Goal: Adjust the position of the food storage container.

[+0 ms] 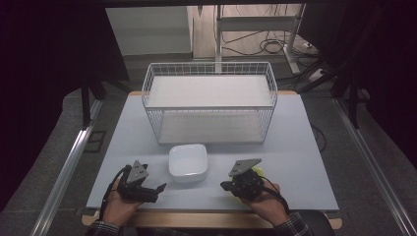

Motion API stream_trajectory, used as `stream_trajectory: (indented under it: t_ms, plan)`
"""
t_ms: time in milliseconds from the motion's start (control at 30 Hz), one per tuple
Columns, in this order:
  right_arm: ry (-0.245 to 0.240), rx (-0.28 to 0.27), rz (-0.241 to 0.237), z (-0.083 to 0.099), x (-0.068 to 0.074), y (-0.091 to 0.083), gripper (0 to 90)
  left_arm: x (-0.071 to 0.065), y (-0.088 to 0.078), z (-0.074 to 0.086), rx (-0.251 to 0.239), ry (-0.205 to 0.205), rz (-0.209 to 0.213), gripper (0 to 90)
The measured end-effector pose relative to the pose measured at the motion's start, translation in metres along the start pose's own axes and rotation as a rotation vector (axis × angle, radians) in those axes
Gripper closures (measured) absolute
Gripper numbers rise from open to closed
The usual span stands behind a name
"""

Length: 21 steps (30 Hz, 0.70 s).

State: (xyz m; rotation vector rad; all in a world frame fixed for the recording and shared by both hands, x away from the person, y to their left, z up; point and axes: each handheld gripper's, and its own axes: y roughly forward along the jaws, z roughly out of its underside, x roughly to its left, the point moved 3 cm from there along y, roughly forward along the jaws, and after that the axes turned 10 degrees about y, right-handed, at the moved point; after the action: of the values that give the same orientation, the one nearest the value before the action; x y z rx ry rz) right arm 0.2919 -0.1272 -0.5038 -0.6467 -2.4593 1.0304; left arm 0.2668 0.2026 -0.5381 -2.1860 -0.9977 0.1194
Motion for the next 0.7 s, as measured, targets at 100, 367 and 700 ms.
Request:
stream_trajectory:
  t_ms: [100,367,700]
  plan:
    - [0.011,-0.008,0.01,0.001,-0.007,-0.003,89.9,0.0,0.0,0.0,-0.003,-0.002,0.002,5.8]
    - [0.061,-0.021,0.06,0.009,-0.029,-0.017,89.9,0.0,0.0,0.0,-0.001,-0.002,0.004,5.8]
    - [0.148,-0.039,0.126,0.023,-0.061,-0.04,89.9,0.0,0.001,0.0,0.004,-0.001,0.007,5.8]
